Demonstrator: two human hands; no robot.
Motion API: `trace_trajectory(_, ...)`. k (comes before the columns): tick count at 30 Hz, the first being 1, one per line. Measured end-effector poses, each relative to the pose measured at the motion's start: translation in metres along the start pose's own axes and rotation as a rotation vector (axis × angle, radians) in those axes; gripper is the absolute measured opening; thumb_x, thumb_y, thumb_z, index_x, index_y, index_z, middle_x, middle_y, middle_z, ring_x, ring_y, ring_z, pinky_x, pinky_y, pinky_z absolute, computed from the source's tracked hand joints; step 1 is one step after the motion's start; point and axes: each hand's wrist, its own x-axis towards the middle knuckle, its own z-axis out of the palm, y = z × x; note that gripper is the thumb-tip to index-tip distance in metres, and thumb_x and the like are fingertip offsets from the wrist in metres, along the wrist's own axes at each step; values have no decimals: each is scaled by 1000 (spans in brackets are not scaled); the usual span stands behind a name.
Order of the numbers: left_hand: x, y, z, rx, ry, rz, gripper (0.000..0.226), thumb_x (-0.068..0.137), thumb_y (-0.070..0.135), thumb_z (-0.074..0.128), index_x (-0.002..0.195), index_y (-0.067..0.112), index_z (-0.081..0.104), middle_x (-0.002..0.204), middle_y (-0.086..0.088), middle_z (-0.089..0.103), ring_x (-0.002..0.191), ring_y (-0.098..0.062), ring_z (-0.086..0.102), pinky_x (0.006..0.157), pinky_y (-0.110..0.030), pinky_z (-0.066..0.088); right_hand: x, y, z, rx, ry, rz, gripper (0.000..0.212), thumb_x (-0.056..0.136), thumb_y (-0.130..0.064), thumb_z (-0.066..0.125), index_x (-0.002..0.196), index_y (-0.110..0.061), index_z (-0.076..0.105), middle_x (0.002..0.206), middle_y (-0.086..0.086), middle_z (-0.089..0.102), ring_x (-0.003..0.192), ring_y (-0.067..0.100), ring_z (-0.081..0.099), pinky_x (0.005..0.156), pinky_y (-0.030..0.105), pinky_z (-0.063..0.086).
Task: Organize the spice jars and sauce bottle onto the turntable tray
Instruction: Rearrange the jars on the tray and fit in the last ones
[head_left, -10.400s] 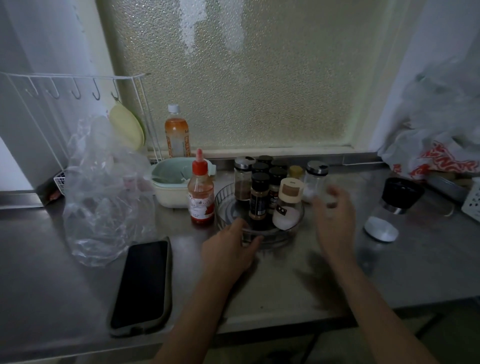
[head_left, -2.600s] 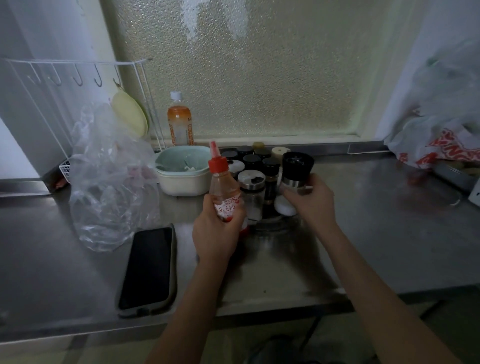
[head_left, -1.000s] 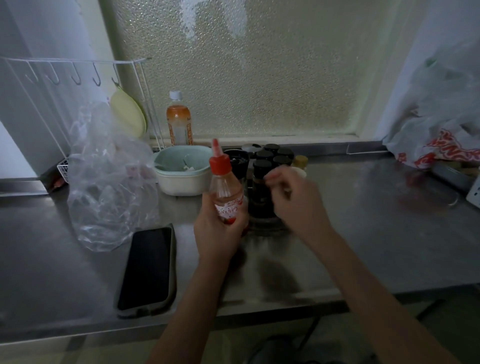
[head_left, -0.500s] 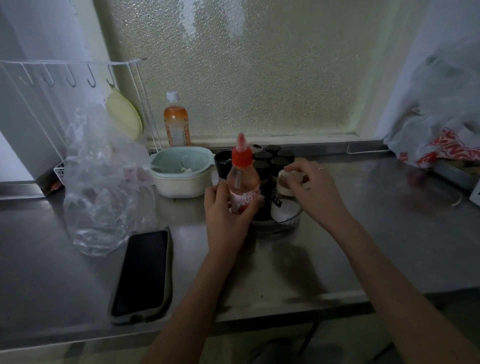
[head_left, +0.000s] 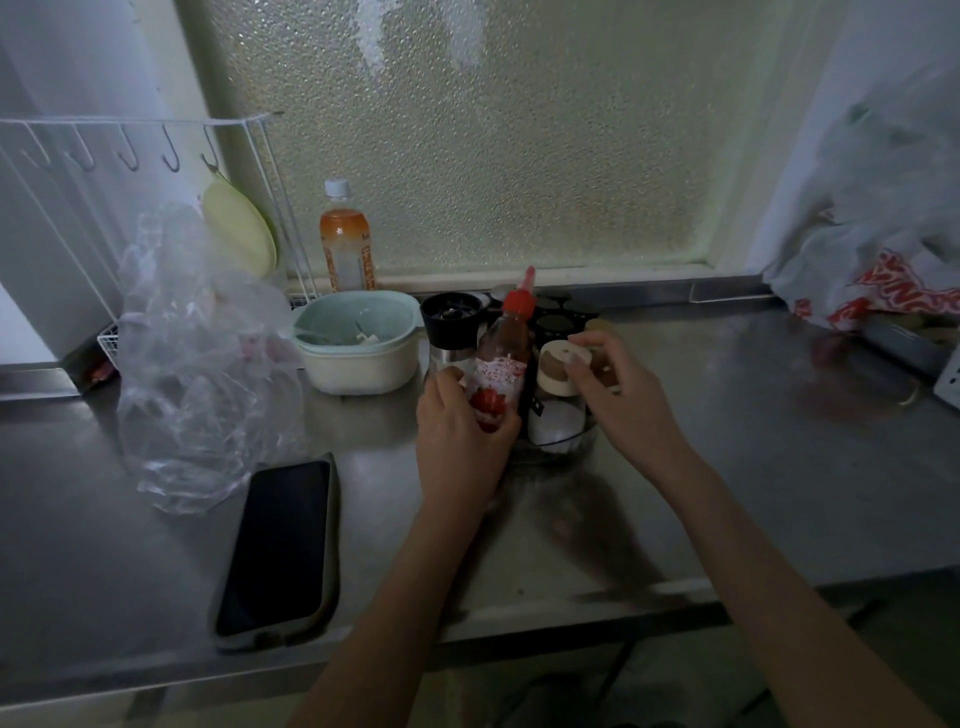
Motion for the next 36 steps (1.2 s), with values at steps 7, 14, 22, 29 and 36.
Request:
trace_trajectory(7,1,-1,2,40,-58,5,51,72,29,72,111,4,49,106,-15,53,97,-28,48,77,-30,37,-3,-3,2,59,-3,-4,23,92,-37,54,112,-25,56,90,-22,63,80,-17,57,66,1,39)
trace_trajectory(14,-5,1,-5,-46,40,-142,45,65,28,72,98,12,47,93,-1,48,90,-22,50,71,-30,37,-4,-4,2,98,-16,10,22,91,-35,56,110,-24,57,86,-21,62,75,-17,56,65,0,37)
trace_trajectory(22,-6,-6,-6,186,-14,-242,43,71,34,67,99,6,50,103,-15,57,106,-34,44,86,-43,32,-9,-8,4,101,-55,13,21,91,-36,55,110,-27,58,91,-10,66,81,-2,61,67,6,44)
trace_trajectory(29,-12,4,-14,-16,171,70,39,70,18,58,104,4,47,98,-15,51,91,-23,43,76,-26,34,10,1,-23,55,325,113,18,92,-21,50,109,-20,57,85,-2,62,80,15,61,78,36,54)
trace_trajectory(36,-15,4,-7,-35,78,83,41,72,44,58,98,19,40,89,4,43,75,-14,45,57,-30,42,71,-11,-29,-128,-212,414,52,81,-49,60,126,-31,40,114,1,54,93,18,58,65,34,54)
